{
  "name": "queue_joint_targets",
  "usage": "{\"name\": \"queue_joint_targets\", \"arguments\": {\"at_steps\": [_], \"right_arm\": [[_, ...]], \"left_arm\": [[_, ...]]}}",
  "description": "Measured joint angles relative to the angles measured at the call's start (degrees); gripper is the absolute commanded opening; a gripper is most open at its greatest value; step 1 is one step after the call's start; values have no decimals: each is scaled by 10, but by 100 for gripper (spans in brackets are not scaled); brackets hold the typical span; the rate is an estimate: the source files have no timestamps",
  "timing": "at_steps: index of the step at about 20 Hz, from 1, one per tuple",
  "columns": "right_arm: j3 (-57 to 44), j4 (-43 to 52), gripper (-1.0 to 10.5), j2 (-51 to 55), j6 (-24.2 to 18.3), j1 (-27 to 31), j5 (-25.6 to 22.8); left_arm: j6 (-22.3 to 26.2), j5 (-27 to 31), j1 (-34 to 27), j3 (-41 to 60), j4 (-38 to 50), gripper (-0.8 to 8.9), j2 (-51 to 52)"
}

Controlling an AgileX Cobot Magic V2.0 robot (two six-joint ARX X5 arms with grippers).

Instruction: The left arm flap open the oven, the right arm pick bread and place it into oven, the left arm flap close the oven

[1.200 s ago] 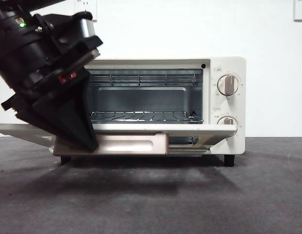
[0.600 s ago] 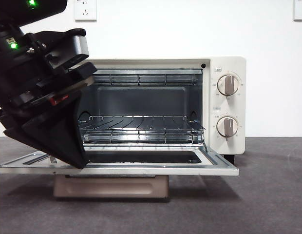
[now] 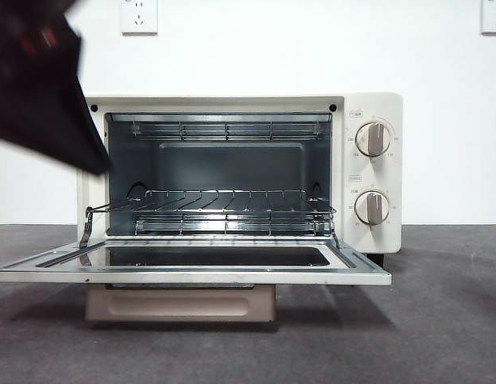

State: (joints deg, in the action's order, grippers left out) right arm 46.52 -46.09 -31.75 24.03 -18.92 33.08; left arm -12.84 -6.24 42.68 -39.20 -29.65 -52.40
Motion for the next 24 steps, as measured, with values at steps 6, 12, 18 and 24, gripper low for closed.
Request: {"name": "queue_joint_targets", "arguments": {"at_steps": [6, 12, 18, 24], "right_arm": [[0, 169, 152, -148, 21, -75, 12], [0, 362, 152, -306, 74, -157, -89], [0, 515, 150, -430, 112, -193, -176], [0, 601, 150, -512, 156, -193, -246]], "left_arm": [[0, 47, 0, -38, -92, 11, 165], [0, 85, 0, -105, -211, 11, 247], [-1, 93, 0, -151, -259, 11, 251], [-1, 93, 0, -151, -273, 11, 251]]}}
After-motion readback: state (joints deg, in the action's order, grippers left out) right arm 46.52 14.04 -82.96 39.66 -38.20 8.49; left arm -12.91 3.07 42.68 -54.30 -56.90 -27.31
